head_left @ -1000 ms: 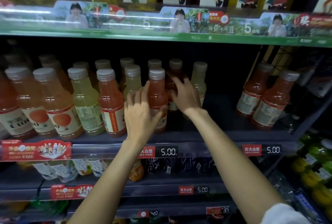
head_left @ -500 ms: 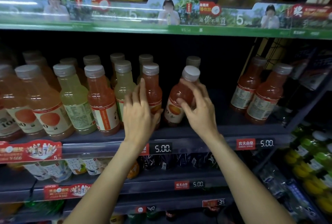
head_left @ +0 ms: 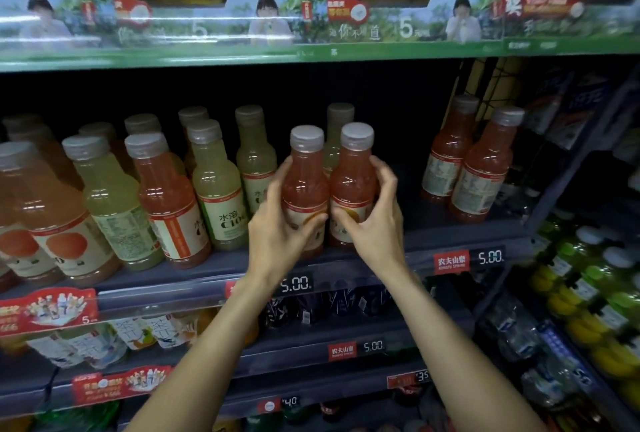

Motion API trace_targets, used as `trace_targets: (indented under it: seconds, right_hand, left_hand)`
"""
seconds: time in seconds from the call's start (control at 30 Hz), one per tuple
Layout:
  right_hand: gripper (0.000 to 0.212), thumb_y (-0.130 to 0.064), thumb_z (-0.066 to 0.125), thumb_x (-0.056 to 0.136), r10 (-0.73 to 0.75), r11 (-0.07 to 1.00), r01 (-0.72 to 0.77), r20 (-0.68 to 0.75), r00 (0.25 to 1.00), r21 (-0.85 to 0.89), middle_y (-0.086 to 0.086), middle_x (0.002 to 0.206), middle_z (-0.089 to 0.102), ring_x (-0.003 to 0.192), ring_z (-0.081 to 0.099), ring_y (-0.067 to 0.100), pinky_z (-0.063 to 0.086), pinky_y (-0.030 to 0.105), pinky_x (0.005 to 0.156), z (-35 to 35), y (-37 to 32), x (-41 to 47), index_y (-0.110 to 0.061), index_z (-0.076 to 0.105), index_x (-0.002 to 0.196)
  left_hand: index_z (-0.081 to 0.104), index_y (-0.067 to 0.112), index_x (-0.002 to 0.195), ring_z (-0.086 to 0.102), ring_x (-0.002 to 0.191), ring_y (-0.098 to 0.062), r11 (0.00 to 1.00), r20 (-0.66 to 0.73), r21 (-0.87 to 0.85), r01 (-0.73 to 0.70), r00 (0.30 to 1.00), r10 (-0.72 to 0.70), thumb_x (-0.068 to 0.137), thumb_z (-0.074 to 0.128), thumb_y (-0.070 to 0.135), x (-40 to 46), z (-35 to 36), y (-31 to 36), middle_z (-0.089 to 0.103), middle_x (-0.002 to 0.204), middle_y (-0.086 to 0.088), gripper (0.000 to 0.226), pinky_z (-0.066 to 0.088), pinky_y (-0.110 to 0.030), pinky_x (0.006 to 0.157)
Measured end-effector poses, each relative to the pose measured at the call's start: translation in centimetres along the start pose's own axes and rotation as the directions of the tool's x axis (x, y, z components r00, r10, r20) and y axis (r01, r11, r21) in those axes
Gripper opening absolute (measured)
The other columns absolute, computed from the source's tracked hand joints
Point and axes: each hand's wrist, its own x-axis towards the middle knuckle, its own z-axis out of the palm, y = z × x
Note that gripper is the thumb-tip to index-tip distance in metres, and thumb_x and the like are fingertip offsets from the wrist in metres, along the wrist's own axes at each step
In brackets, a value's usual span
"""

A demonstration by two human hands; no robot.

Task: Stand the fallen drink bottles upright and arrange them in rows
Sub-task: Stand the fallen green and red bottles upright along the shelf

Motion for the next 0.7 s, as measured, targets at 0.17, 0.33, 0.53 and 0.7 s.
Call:
trace_targets:
  seconds: [0.17, 0.33, 0.53, 0.7]
  right_hand:
    - [0.085, -0.015, 0.080, 0.072, 0.001, 0.989, -0.026, -0.166, 0.986, -0.149, -0.007, 0.138, 0.043, 0.122, 0.045, 0.005, 0.036, 0.021, 0.100, -5.7, 2.6, 0.4, -0.022, 0.029, 0.139]
    - [0.081, -0.014, 0.082, 0.069, -0.016, 0.943, -0.086, -0.300, 0.954, -0.323, 0.015, 0.137, 0.037, 0.126, 0.039, 0.022, 0.021, -0.002, 0.094, -10.0, 5.2, 1.5, -0.001, 0.034, 0.133]
    - [0.082, -0.029, 0.084, 0.065, -0.040, 0.817, -0.153, -0.320, 0.947, -0.556, 0.021, 0.138, 0.030, 0.127, 0.034, 0.036, 0.034, 0.043, 0.106, -11.4, 6.0, 2.3, -0.007, 0.042, 0.132]
    - [0.081, -0.031, 0.081, 0.071, 0.075, 0.896, -0.192, -0.290, 0.954, -0.401, 0.010, 0.153, 0.006, 0.143, 0.008, 0.016, 0.017, 0.030, 0.113, -12.2, 6.5, 2.5, -0.024, 0.037, 0.138]
  left_hand:
    - [0.024, 0.038, 0.143, 0.053, 0.121, -0.005, 0.978, 0.135, -0.203, -0.051, 0.988, 0.080, 0.071, 0.084, 0.033, 0.8, 5.6, 2.7, 0.045, 0.129, 0.029, 0.093, 0.047, -0.030, 0.100]
    - [0.020, 0.033, 0.144, 0.049, 0.115, 0.007, 0.927, 0.248, -0.372, 0.048, 0.968, 0.049, 0.073, 0.082, 0.024, 3.5, 11.7, 4.9, 0.044, 0.126, 0.027, 0.095, 0.042, -0.013, 0.098]
    - [0.033, 0.032, 0.137, 0.057, 0.113, -0.006, 0.897, 0.295, -0.410, 0.167, 0.955, -0.043, 0.072, 0.081, 0.018, 6.1, 16.2, 3.8, 0.055, 0.121, 0.016, 0.082, 0.046, -0.039, 0.101]
    - [0.028, 0.025, 0.145, 0.050, 0.120, -0.001, 0.888, 0.325, -0.440, 0.133, 0.946, 0.019, 0.080, 0.075, 0.014, 6.9, 18.0, 3.2, 0.047, 0.137, 0.006, 0.081, 0.041, -0.037, 0.106]
